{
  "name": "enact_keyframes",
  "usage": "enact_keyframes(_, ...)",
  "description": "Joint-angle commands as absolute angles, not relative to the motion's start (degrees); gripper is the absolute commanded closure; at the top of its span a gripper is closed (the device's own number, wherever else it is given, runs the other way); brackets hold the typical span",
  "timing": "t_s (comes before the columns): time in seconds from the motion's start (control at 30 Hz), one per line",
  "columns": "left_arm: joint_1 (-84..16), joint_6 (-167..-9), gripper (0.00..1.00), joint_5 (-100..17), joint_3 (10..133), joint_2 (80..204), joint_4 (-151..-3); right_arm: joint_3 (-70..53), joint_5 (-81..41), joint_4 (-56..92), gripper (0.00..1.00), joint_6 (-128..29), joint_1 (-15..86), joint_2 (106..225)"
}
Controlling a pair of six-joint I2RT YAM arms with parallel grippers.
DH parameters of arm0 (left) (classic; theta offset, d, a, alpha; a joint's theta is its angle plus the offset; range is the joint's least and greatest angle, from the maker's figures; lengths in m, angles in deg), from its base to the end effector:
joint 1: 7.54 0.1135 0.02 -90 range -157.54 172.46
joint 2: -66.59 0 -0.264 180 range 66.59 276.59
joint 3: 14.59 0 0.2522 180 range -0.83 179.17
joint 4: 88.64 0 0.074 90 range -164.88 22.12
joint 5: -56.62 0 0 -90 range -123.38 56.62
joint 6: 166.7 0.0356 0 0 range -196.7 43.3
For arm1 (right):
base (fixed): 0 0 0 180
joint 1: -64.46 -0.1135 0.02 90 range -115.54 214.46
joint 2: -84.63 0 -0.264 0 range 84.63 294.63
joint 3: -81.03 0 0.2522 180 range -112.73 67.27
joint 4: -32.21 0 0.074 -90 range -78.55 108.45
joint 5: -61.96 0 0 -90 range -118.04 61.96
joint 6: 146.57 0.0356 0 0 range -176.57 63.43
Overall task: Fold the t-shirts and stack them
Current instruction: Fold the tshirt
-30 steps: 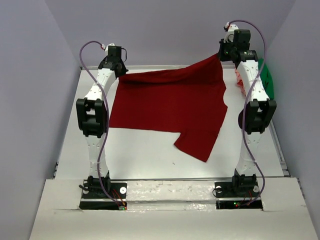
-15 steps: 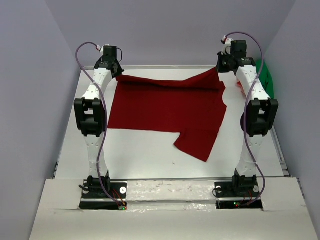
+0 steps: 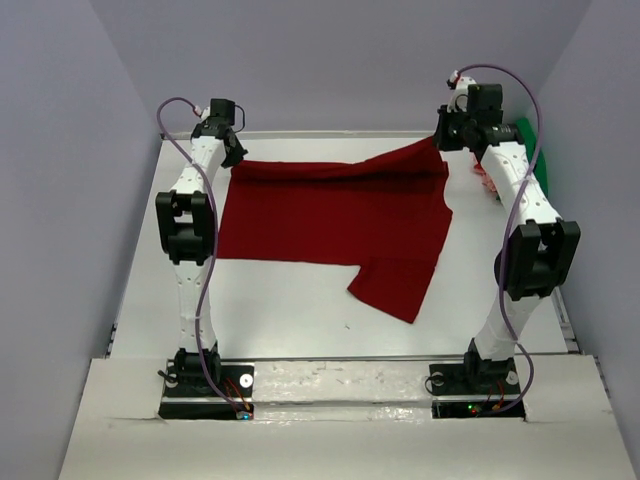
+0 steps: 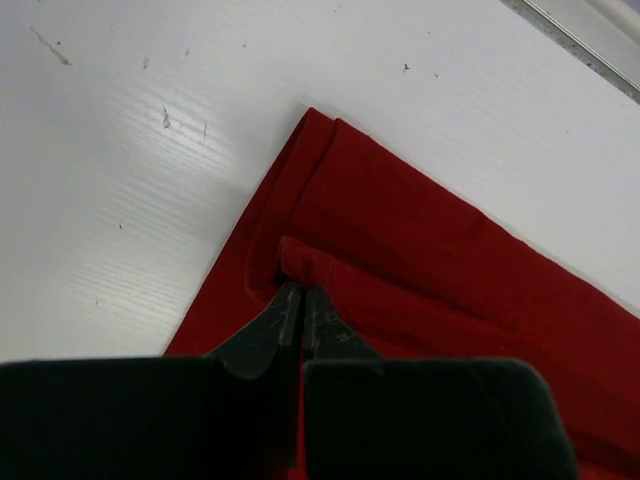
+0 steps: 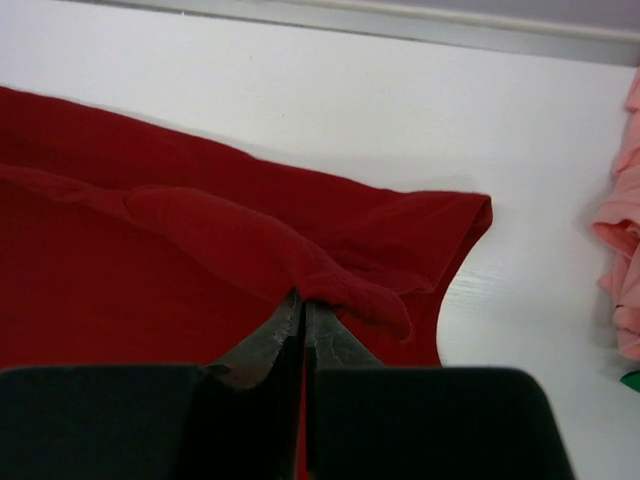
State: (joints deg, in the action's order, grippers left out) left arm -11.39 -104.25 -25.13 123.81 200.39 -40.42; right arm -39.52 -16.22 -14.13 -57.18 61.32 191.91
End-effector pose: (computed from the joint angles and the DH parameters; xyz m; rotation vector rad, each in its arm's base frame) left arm 0.5323 -0.0307 0.2489 -0.5474 2.2594 -0.1080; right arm 0.4340 0.0311 0.3641 -0.1901 2.1359 0.2472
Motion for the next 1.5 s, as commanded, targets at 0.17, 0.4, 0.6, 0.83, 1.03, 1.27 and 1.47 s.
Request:
enact_keyframes(0.17, -11.23, -105.17, 0.54, -24.15, 124.86, 197.03, -38.84, -35.48, -17.57, -13.46, 1.0, -54.55, 60.15, 188.69)
enact_keyframes(0.4, -11.23, -105.7, 0.44, -23.19, 123.45, 194.83, -38.4, -32.32, -20.04, -13.64, 0.43, -53.15, 59.62, 187.03)
enact_keyframes(0.6, -11.23, -105.35, 0.44, -23.09, 122.92, 193.33, -38.84, -29.16, -23.63, -13.11, 0.28, -53.32, 58.39, 183.51)
enact_keyframes(0.83, -11.49, -104.82, 0.44, -25.37, 122.13, 193.59, -39.63, -30.11, -26.54, -13.02, 0.41, -51.39, 58.39, 187.44)
enact_keyframes(1.03, -12.11, -104.03, 0.45, -26.26, 122.22, 194.39, -39.55, -32.14, -25.58, -13.72, 1.0, -49.28, 57.87, 193.34)
enact_keyframes(1.27, -12.19, -103.59, 0.65, -27.05, 124.33, 196.76, -37.53, -32.67, -26.37, -15.3, 0.65, -49.19, 57.87, 196.16)
enact_keyframes(1.47, -12.19, -105.43, 1.0, -30.9, 122.05, 196.94, -37.61, -30.91, -23.47, -15.48, 0.79, -47.18, 57.87, 194.06)
